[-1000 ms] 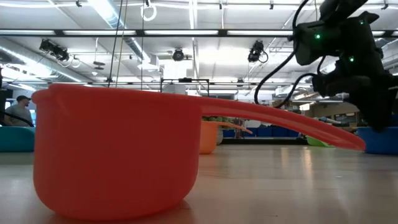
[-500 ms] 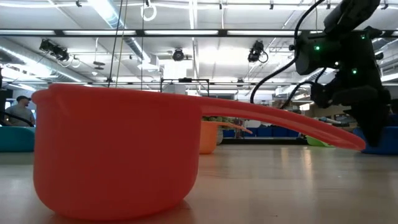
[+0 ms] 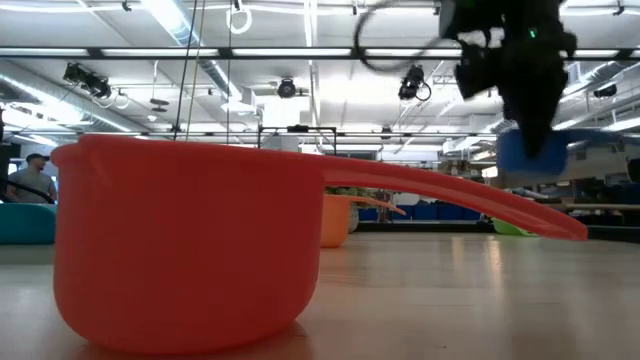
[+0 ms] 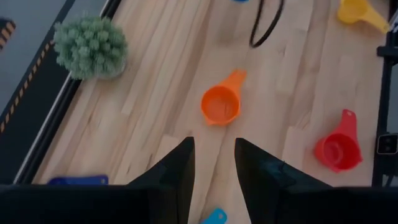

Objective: Nest measuring cups in basket
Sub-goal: Stack the blue measuring cup on top of the orange measuring cup

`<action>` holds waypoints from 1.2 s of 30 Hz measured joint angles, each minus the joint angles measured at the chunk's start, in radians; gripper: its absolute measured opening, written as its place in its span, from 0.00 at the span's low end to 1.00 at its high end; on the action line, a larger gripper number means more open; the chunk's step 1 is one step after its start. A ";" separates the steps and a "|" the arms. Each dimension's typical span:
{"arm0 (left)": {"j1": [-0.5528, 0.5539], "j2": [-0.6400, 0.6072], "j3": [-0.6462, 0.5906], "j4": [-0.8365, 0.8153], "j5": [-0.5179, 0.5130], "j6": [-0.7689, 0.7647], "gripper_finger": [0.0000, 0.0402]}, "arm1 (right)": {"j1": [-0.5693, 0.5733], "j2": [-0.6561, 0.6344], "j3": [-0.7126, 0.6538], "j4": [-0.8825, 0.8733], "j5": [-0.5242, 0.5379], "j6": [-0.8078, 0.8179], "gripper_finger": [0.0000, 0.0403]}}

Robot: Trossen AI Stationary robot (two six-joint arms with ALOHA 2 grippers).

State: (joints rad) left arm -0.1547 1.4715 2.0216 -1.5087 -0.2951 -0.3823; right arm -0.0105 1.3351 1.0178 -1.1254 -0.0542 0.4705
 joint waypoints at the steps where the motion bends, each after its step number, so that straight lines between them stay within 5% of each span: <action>1: 0.000 0.000 0.000 -0.007 0.000 -0.004 0.30 | 0.000 0.013 0.042 -0.019 0.000 -0.023 0.02; 9: 0.000 -0.001 0.000 -0.043 0.000 -0.024 0.30 | 0.000 0.269 0.423 -0.248 0.040 -0.294 0.02; 20: -0.085 -0.019 0.000 -0.062 0.003 -0.059 0.30 | -0.012 0.524 0.789 -0.245 0.014 -0.613 0.02; 28: -0.148 -0.024 0.000 -0.063 -0.029 -0.078 0.30 | -0.008 0.612 0.878 -0.180 -0.103 -0.847 0.02; 36: -0.205 -0.042 0.000 -0.063 -0.089 -0.134 0.30 | 0.017 0.687 0.878 -0.118 -0.106 -1.001 0.02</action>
State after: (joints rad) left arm -0.3593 1.4292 2.0212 -1.5715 -0.3843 -0.5159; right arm 0.0063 2.0222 1.8961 -1.2439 -0.1607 -0.5309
